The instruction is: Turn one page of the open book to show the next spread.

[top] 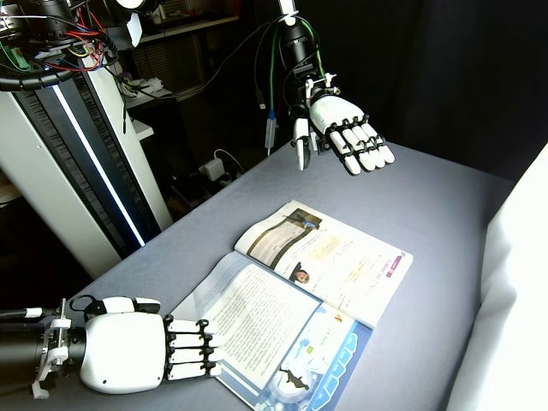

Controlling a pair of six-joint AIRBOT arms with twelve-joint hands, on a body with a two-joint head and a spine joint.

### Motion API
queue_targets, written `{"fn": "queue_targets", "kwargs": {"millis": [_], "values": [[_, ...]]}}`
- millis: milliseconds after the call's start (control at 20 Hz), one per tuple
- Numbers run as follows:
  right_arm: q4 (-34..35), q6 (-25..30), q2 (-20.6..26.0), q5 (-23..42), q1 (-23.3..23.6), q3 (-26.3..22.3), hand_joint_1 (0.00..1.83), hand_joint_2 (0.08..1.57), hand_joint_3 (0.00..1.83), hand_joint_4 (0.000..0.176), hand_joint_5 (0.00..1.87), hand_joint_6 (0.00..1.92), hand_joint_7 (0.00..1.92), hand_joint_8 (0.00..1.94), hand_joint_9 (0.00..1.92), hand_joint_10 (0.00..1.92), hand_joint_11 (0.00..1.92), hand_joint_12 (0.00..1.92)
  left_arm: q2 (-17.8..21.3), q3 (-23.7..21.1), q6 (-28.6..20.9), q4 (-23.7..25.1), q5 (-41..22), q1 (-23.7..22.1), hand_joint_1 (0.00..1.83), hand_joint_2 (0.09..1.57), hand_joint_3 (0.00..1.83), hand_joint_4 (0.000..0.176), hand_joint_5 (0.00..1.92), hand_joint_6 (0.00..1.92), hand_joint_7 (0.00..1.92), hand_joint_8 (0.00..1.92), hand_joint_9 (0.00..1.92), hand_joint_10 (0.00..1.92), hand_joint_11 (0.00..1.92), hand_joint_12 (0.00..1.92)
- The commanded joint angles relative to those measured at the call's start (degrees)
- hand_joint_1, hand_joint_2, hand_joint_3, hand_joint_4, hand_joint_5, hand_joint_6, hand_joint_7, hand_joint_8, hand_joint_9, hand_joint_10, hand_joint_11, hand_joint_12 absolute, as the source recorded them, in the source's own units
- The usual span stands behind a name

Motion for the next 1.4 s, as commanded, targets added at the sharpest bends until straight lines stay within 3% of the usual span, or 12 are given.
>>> {"fn": "queue_targets", "kwargs": {"millis": [0,50,250,500,850,1050,1350], "values": [[-0.22,1.33,-0.89,1.64,0.08,0.02,0.00,1.29,0.00,0.000,0.18,0.01,0.10,0.00,0.06,0.00,0.00,0.61,0.06,0.27,-0.24,-1.29,-7.14,-0.30,0.00,1.31,0.01,0.021,0.00,0.00,0.00,0.00,0.00,0.00,0.00,0.00],[-0.73,1.60,-1.28,1.81,0.08,0.15,0.00,1.26,0.00,0.000,0.15,0.01,0.05,0.01,0.02,0.00,0.00,0.37,0.07,0.26,-0.24,-1.29,-7.15,-0.30,0.00,1.30,0.01,0.020,0.00,0.00,0.00,0.00,0.00,0.00,0.00,0.00],[-4.60,4.57,-3.48,3.13,0.60,1.34,0.00,1.25,0.00,0.000,0.09,0.01,0.01,0.00,0.00,0.00,0.00,0.01,0.04,0.24,-0.24,-1.34,-7.38,-0.30,0.00,1.31,0.01,0.017,0.00,0.00,0.00,0.00,0.00,0.00,0.00,0.00],[-8.53,7.03,-5.55,4.25,2.44,2.27,0.00,1.25,0.00,0.000,0.08,0.00,0.00,0.00,0.00,0.00,0.00,0.00,0.05,0.21,-0.24,-1.47,-7.76,-0.22,0.00,1.33,0.01,0.000,0.00,0.00,0.00,0.00,0.00,0.00,0.00,0.00],[-8.23,6.94,-7.92,5.71,4.99,3.55,0.00,1.26,0.00,0.000,0.00,0.00,0.00,0.00,0.00,0.00,0.00,0.00,0.05,0.04,-0.24,-2.15,-8.70,0.52,0.00,1.34,0.01,0.000,0.00,0.00,0.00,0.00,0.00,0.00,0.00,0.00],[-0.27,0.21,-11.11,7.70,5.58,5.45,0.00,1.24,0.00,0.000,0.00,0.00,0.00,0.00,0.00,0.00,0.00,0.00,0.36,-0.26,-0.24,-3.16,-10.13,1.63,0.00,1.33,0.00,0.005,0.00,0.00,0.00,0.00,0.00,0.00,0.00,0.00],[6.75,-5.00,-16.26,11.70,7.40,8.70,0.00,1.27,0.01,0.000,0.00,0.00,0.00,0.00,0.00,0.00,0.00,0.00,0.63,-0.40,-0.23,-3.45,-11.08,1.96,0.00,1.31,0.00,0.006,0.02,0.01,0.00,0.00,0.00,0.00,0.00,0.00]]}}
